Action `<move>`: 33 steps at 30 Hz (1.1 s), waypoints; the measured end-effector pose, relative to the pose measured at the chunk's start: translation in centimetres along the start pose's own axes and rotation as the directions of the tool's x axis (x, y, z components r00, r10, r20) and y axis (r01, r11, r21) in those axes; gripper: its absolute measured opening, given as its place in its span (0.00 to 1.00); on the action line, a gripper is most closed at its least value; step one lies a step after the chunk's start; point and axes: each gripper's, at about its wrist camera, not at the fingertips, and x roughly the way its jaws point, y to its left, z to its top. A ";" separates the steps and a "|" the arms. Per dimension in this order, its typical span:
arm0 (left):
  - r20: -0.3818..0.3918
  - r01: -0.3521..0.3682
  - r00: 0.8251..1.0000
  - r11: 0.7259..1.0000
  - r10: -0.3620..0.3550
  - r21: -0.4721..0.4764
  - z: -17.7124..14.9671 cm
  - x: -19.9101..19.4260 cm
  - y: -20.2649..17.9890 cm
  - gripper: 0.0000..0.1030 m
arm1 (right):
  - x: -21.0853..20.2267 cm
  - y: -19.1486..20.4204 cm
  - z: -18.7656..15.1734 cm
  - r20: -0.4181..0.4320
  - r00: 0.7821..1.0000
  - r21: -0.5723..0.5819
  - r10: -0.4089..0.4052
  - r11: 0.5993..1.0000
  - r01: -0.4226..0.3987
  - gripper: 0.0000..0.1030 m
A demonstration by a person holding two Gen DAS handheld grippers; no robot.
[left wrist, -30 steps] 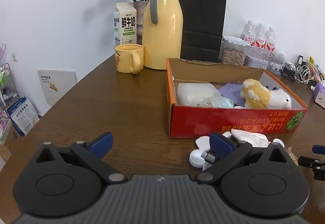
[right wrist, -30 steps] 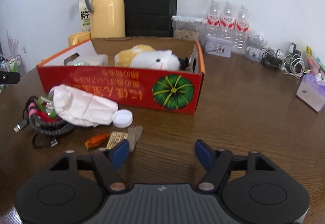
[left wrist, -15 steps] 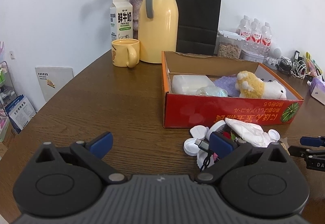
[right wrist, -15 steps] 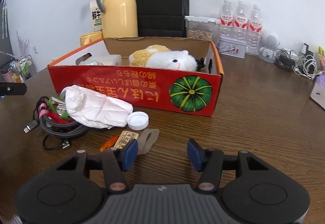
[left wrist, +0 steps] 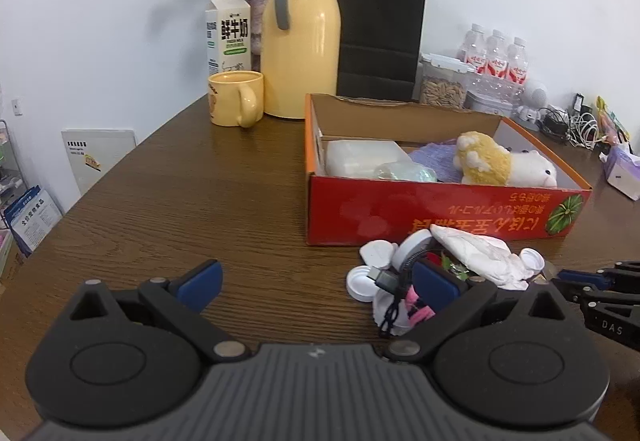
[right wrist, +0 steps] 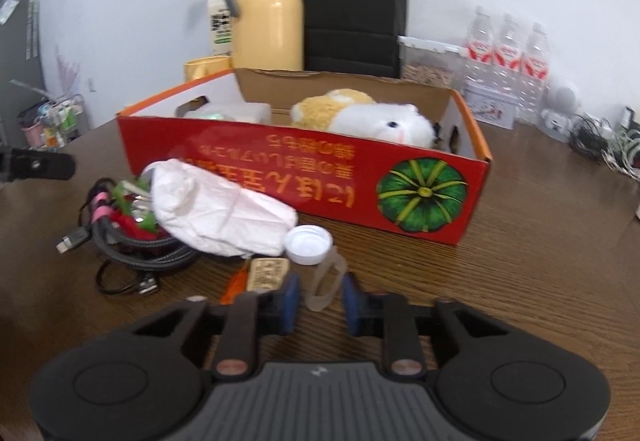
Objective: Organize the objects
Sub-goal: 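Grasp the clear plastic piece with the right tool, then grasp the white tissue with the left tool while the right tool holds the clear piece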
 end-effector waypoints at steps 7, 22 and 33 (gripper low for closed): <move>-0.012 0.018 1.000 1.000 -0.018 0.023 -0.2 0.4 -1.2 1.00 | -0.2 -0.1 -0.2 0.011 1.000 0.012 0.001 1.000 -0.001 0.04; -0.029 0.114 0.993 0.980 -0.111 0.162 0.8 1.5 -7.4 1.00 | -1.9 -1.2 -0.5 0.103 0.991 0.087 -0.083 0.994 0.074 0.04; -0.070 0.097 0.994 0.969 -0.083 0.225 1.3 4.7 -12.4 1.00 | -2.1 -2.2 -0.7 0.124 0.987 0.149 -0.100 0.986 0.081 0.04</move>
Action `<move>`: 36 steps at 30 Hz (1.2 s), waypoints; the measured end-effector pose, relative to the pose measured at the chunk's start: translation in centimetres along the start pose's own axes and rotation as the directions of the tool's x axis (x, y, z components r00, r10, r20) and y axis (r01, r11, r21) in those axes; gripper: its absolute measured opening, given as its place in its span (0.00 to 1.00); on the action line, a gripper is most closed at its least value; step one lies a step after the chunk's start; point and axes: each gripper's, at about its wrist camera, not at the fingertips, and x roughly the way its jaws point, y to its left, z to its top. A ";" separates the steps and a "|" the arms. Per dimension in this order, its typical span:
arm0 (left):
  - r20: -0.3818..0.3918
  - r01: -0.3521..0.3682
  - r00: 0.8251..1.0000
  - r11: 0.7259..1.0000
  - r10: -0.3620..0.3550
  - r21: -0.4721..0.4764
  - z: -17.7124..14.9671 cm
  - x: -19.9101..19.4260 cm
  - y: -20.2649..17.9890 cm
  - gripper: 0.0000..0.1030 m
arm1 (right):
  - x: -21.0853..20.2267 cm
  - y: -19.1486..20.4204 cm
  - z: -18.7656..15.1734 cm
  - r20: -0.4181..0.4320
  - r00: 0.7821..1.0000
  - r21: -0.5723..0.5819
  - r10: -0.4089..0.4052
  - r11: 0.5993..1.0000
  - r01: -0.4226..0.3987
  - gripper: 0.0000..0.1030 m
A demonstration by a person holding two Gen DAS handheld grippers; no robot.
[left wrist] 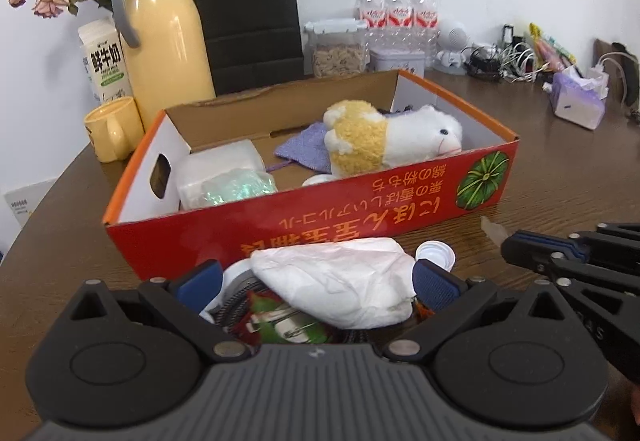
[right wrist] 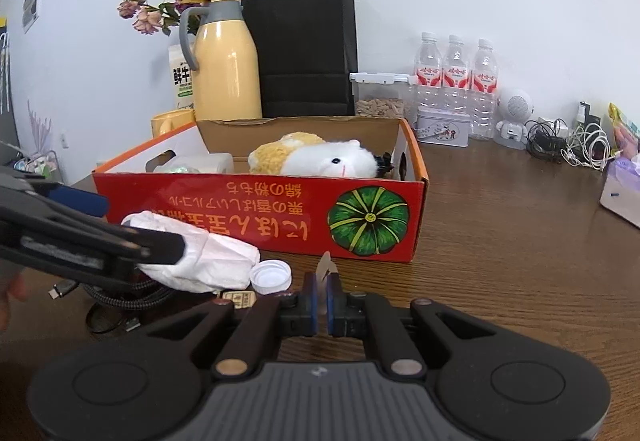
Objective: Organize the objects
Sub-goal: 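Grasp the white tissue with the left tool while the right tool holds the clear piece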
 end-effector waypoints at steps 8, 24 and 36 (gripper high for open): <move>-0.030 -0.032 0.999 0.998 0.030 -0.050 -0.6 1.0 -0.5 0.74 | 0.0 -0.4 0.0 0.006 1.000 0.027 0.016 1.000 -0.016 0.04; 0.059 0.039 0.998 0.981 -0.029 -0.190 -0.7 -2.6 2.0 0.24 | 0.0 -0.6 0.0 0.011 0.999 0.039 0.033 0.999 -0.033 0.04; 0.169 0.118 0.982 0.975 -0.086 -0.187 0.9 -5.7 3.5 0.19 | -0.3 0.4 0.0 0.004 1.000 -0.008 0.027 1.000 -0.027 0.04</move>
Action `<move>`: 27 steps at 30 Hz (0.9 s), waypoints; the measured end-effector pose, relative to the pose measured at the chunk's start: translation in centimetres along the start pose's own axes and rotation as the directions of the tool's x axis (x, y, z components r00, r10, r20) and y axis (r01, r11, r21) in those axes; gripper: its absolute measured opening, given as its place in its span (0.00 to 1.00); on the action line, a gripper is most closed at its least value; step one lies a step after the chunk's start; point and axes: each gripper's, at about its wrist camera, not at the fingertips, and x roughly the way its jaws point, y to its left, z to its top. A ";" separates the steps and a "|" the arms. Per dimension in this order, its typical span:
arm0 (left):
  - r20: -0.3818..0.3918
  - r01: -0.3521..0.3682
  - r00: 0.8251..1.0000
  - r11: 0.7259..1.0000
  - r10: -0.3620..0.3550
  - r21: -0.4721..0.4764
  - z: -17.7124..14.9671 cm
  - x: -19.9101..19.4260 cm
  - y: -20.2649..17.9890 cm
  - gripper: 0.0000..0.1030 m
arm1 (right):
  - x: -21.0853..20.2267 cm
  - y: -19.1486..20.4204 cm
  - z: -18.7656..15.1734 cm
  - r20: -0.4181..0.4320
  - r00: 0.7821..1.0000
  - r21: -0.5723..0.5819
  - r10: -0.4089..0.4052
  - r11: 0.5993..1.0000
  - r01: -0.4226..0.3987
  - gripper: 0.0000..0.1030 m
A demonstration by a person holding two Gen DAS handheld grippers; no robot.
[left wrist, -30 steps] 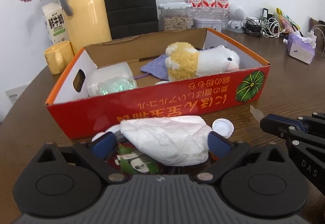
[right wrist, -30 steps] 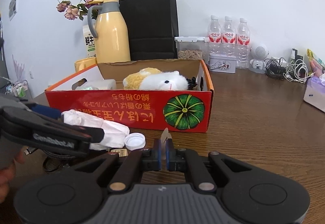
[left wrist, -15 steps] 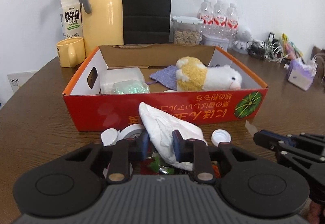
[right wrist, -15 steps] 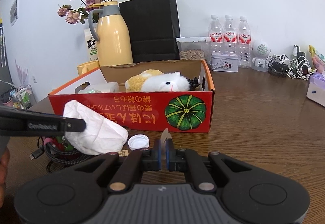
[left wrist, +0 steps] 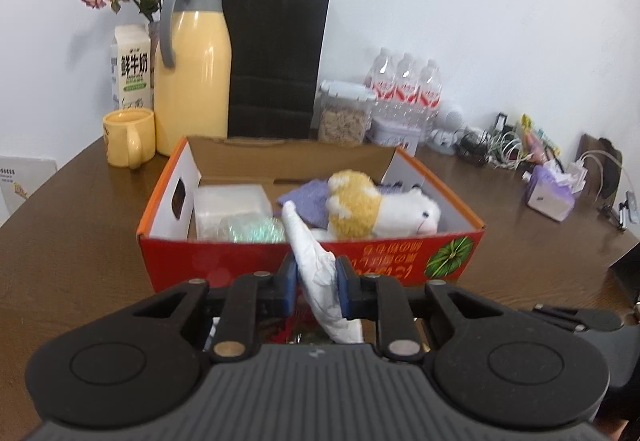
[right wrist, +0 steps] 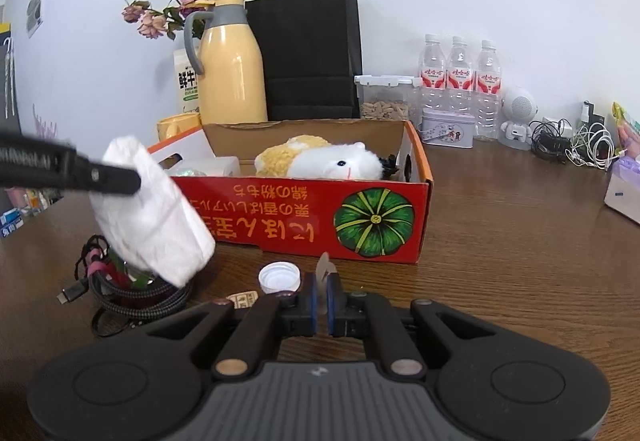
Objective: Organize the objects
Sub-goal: 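Grasp the white tissue with the left tool while the right tool holds the clear piece, then carry the tissue and clear piece into the box and open both tools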
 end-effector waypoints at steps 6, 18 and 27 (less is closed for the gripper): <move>0.045 0.036 0.998 0.999 -0.036 0.000 1.7 -0.4 0.3 0.14 | -1.2 1.1 1.8 0.045 0.999 -0.027 0.029 0.999 -0.028 0.04; 0.143 0.139 0.981 0.990 -0.134 -0.026 5.7 0.7 1.1 0.13 | 1.0 3.2 7.6 0.118 0.992 -0.069 0.037 0.997 -0.029 0.04; 0.138 0.180 0.977 0.977 -0.164 -0.114 8.6 6.4 3.5 0.13 | 6.1 2.6 11.6 0.114 0.994 -0.059 -0.005 0.998 0.012 0.04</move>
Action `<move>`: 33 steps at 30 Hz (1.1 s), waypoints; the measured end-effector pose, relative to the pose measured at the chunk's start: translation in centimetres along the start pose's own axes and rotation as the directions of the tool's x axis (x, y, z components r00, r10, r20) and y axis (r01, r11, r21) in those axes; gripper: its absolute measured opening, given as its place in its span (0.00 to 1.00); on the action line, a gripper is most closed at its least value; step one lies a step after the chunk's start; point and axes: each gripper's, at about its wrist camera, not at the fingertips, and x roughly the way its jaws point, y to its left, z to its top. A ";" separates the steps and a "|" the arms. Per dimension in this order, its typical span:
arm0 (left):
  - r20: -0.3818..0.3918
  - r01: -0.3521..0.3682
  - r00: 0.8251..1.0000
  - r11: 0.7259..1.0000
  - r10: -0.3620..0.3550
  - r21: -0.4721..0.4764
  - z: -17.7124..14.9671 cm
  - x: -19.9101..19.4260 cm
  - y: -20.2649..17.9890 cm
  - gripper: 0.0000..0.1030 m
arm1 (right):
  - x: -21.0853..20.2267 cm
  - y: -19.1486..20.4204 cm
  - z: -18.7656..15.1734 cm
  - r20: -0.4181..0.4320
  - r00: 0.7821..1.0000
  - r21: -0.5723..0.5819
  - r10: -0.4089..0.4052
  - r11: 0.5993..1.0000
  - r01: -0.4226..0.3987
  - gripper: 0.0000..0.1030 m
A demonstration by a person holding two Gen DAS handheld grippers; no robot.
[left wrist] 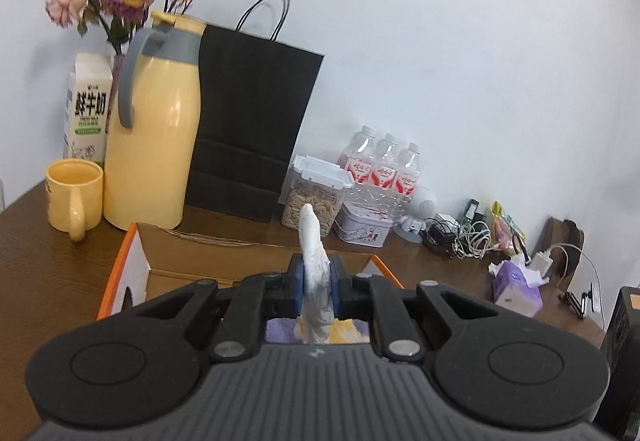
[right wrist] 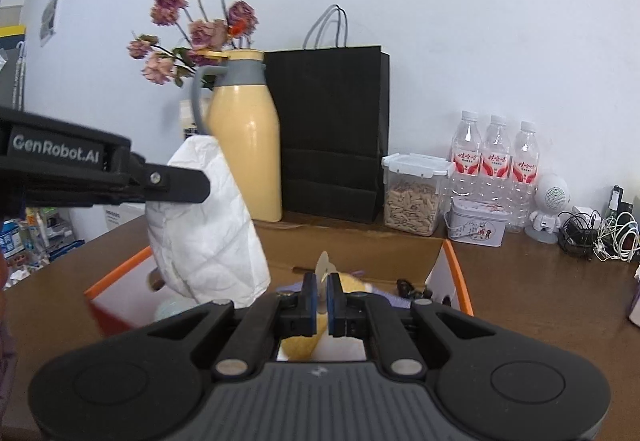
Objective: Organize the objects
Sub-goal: 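Carry the tissue and clear piece into the box and open both tools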
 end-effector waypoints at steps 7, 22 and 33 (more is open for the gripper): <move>-0.071 0.009 0.997 0.998 -0.013 -0.057 -0.4 5.0 3.2 0.13 | 4.3 -2.0 0.2 -0.020 1.000 0.044 -0.016 0.999 0.016 0.04; -0.041 -0.232 0.970 0.964 0.239 0.131 -1.9 5.2 3.1 0.89 | 5.8 -3.3 -1.7 -0.072 0.997 0.064 -0.040 0.997 0.045 0.18; 0.028 -0.309 0.951 0.938 0.309 0.159 -1.8 3.6 2.8 1.00 | 4.1 -3.5 -1.6 -0.010 0.998 0.077 -0.056 0.995 0.057 0.90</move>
